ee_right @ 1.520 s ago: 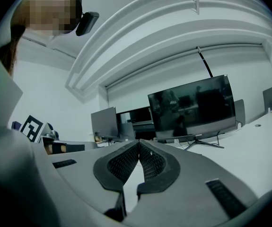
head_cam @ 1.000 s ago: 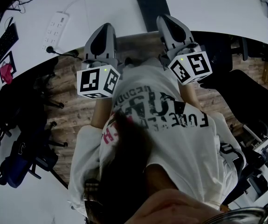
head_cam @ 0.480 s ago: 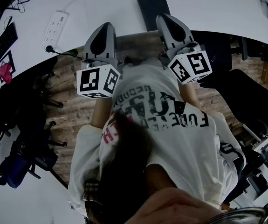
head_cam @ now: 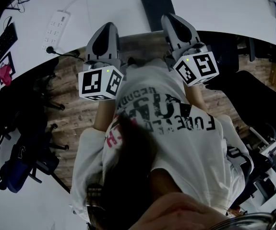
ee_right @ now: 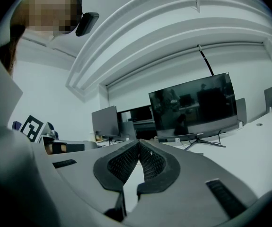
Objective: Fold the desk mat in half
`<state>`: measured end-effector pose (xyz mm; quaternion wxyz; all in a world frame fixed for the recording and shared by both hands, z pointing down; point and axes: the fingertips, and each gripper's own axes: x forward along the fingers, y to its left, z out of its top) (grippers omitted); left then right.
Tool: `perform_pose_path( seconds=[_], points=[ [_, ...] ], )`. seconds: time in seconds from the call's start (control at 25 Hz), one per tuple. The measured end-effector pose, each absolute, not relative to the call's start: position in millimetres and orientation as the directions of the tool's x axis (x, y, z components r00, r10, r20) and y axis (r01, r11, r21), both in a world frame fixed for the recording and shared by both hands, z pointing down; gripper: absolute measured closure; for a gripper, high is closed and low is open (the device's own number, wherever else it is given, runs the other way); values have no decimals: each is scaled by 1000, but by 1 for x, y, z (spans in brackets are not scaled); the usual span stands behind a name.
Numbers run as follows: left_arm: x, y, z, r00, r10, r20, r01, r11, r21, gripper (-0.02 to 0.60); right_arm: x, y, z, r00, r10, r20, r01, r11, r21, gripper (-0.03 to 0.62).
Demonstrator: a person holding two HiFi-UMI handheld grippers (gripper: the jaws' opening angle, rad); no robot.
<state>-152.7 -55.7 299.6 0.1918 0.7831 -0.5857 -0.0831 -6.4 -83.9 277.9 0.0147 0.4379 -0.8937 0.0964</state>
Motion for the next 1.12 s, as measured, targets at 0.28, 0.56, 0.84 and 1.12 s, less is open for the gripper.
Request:
perform_pose_path(
  seconds=[0.28,0.56,0.84,1.12],
  points=[
    [-146,-57,300,312,-945,94,-882,-252,398,578,0,-84,279,-608,-787,109,-792,589,-161,594],
    [-140,-59,299,319,-943,95,-880,-258,398,578,8,-86,281,-600,-792,114,-798,580,-164,594],
    [-133,-65,301,333,-937,106,-877,-267,400,578,14,-92,281,-598,-794,111,-799,579,-165,594],
    [-122,-67,306,368,-921,127,-868,-291,402,578,30,-96,281,-556,-823,114,-828,536,-166,594]
  ],
)
